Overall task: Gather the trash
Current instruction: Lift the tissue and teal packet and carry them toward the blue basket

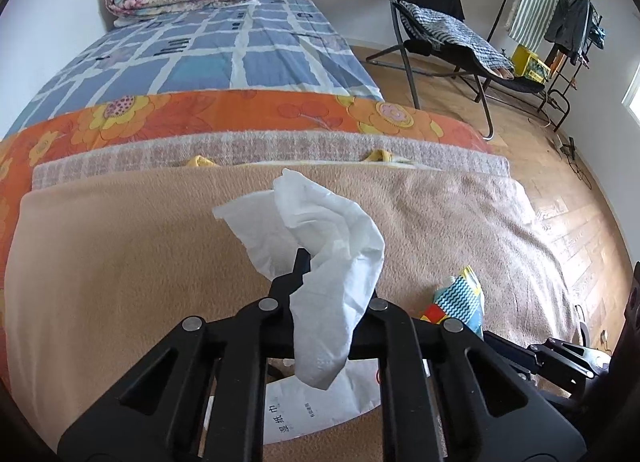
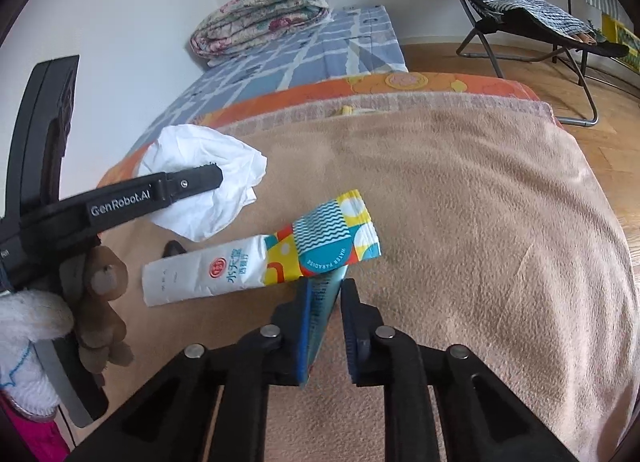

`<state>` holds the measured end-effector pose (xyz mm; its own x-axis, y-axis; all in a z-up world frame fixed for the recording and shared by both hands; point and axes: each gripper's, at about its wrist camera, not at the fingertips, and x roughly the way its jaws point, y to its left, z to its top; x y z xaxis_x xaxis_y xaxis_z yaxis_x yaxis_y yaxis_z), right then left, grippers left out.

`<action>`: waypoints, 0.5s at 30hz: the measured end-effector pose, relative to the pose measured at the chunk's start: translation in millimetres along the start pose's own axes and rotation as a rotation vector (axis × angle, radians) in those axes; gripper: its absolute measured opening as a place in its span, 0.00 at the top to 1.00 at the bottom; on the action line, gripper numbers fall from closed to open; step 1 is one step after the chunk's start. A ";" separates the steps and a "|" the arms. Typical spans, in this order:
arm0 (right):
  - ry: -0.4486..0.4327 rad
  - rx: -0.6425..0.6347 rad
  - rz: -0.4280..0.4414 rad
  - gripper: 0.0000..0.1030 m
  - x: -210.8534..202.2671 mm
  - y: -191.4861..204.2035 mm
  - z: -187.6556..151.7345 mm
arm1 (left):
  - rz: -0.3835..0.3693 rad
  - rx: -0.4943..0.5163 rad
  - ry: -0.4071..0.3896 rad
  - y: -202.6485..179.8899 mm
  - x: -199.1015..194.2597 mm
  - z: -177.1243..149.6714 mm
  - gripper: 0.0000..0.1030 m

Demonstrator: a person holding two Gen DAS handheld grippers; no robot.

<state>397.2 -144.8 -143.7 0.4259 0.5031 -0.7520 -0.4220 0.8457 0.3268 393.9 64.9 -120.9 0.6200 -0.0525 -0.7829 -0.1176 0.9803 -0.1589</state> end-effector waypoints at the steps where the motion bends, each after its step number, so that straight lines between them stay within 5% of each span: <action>1: -0.004 -0.003 0.003 0.90 -1.2 2.0 0.2 | -0.001 -0.001 -0.006 -0.3 -2.2 0.1 0.91; 15: -0.041 -0.064 -0.071 0.97 -30.8 6.6 -1.7 | -0.026 -0.020 -0.098 6.5 -47.8 7.3 0.93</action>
<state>380.0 -155.1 -119.3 0.4879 0.4504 -0.7477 -0.4394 0.8669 0.2354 369.1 75.2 -80.2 0.6962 -0.0583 -0.7155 -0.1151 0.9747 -0.1914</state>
